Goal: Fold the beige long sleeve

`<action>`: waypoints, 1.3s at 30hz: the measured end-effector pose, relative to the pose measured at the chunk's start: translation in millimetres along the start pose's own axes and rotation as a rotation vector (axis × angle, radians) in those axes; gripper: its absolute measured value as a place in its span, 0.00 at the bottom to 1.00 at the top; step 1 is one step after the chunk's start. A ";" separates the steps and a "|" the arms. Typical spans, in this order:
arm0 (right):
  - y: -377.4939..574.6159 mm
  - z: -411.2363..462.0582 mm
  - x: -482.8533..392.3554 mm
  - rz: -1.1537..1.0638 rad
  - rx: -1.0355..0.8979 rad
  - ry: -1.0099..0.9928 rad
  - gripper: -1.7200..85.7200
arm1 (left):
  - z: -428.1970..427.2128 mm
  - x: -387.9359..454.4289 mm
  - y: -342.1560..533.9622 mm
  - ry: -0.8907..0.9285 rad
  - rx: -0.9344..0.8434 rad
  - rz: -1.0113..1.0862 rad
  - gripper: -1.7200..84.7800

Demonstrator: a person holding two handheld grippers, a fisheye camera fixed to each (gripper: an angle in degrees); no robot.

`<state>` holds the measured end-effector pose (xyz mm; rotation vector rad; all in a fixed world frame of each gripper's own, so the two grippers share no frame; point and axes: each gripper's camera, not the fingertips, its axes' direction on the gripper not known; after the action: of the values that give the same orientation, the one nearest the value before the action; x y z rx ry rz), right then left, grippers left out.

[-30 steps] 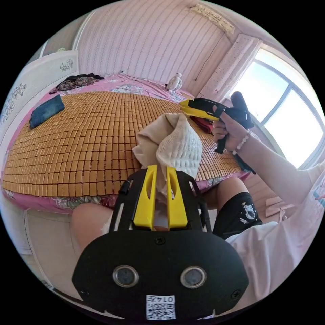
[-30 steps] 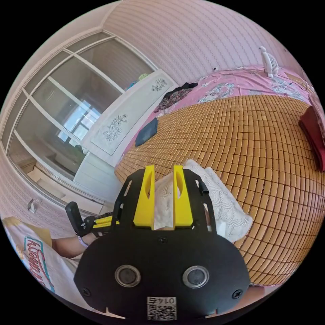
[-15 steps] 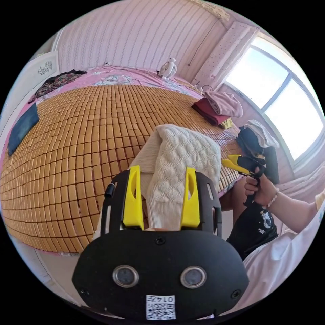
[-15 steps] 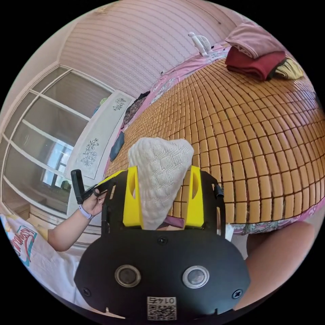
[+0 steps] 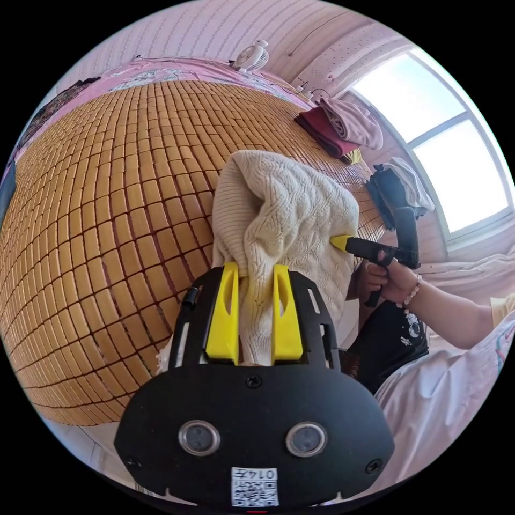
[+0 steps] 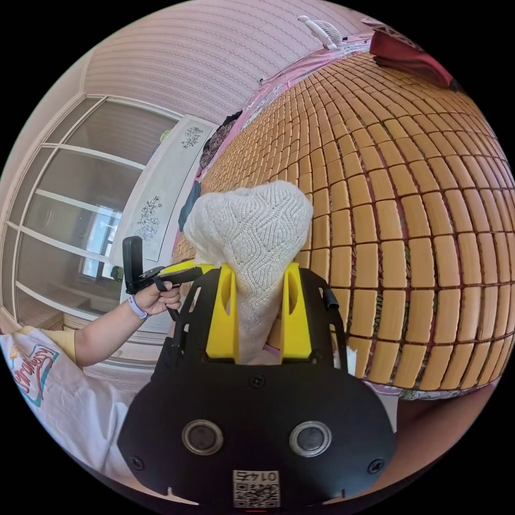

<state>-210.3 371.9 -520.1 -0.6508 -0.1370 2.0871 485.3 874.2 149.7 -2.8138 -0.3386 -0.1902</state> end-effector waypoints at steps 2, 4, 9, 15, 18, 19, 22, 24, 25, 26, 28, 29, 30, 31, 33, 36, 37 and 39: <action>3.9 -1.4 -8.9 -0.016 -0.030 -0.001 0.16 | -0.7 2.7 3.0 -0.014 0.000 0.001 0.11; 10.5 -4.0 -16.8 -0.033 -0.042 -0.003 0.16 | -1.1 2.7 9.6 -0.003 0.011 -0.017 0.11; 36.1 -21.4 -44.9 -0.118 -0.030 -0.087 0.15 | 4.4 -12.1 37.7 0.168 0.056 -0.123 0.10; 36.2 -57.1 -125.2 -0.475 -0.071 -0.109 0.14 | 7.0 3.5 54.1 0.325 0.172 -0.158 0.09; 18.6 -85.4 -155.6 -0.622 -0.083 -0.077 0.14 | 6.5 16.0 38.5 0.422 0.228 -0.145 0.09; 8.9 -99.5 -164.2 -0.670 -0.076 -0.063 0.14 | 4.0 26.1 24.2 0.439 0.243 -0.110 0.09; -24.1 -142.4 -177.6 -0.762 -0.045 -0.020 0.14 | -6.9 59.3 -29.9 0.443 0.293 0.006 0.09; -50.2 -175.6 -181.6 -0.795 -0.004 0.024 0.14 | -13.9 81.3 -72.9 0.460 0.340 0.069 0.09; -71.0 -200.1 -182.0 -0.805 0.027 0.050 0.14 | -17.7 97.0 -105.0 0.472 0.372 0.103 0.10; -95.2 -226.2 -180.7 -0.801 0.056 0.081 0.14 | -20.6 115.2 -141.7 0.490 0.398 0.148 0.10; -137.6 -265.5 -174.4 -0.763 0.104 0.142 0.15 | -24.5 146.2 -203.0 0.492 0.421 0.231 0.10; -170.6 -290.2 -166.9 -0.705 0.123 0.193 0.15 | -25.4 167.8 -246.0 0.479 0.433 0.274 0.11; -188.0 -301.8 -161.9 -0.661 0.133 0.227 0.16 | -24.5 177.9 -267.9 0.472 0.432 0.285 0.12; -222.3 -322.0 -149.7 -0.583 0.151 0.305 0.17 | -19.0 194.7 -311.0 0.460 0.425 0.282 0.12; -268.0 -343.6 -124.8 -0.430 0.205 0.487 0.17 | -1.0 209.7 -368.0 0.431 0.410 0.244 0.13; -309.0 -345.6 -78.3 -0.152 0.335 0.696 0.14 | 50.1 210.2 -430.4 0.301 0.347 0.130 0.12; -314.4 -325.6 -61.1 -0.131 0.361 0.667 0.11 | 69.3 204.7 -439.7 0.259 0.324 0.089 0.12; -323.6 -274.2 -29.6 -0.100 0.282 0.677 0.07 | 90.9 196.9 -437.0 0.227 0.309 0.074 0.11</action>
<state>180.9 493.5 -633.8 -1.1028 0.4873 1.6463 574.0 1349.1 217.7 -2.4647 -0.1919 -0.3998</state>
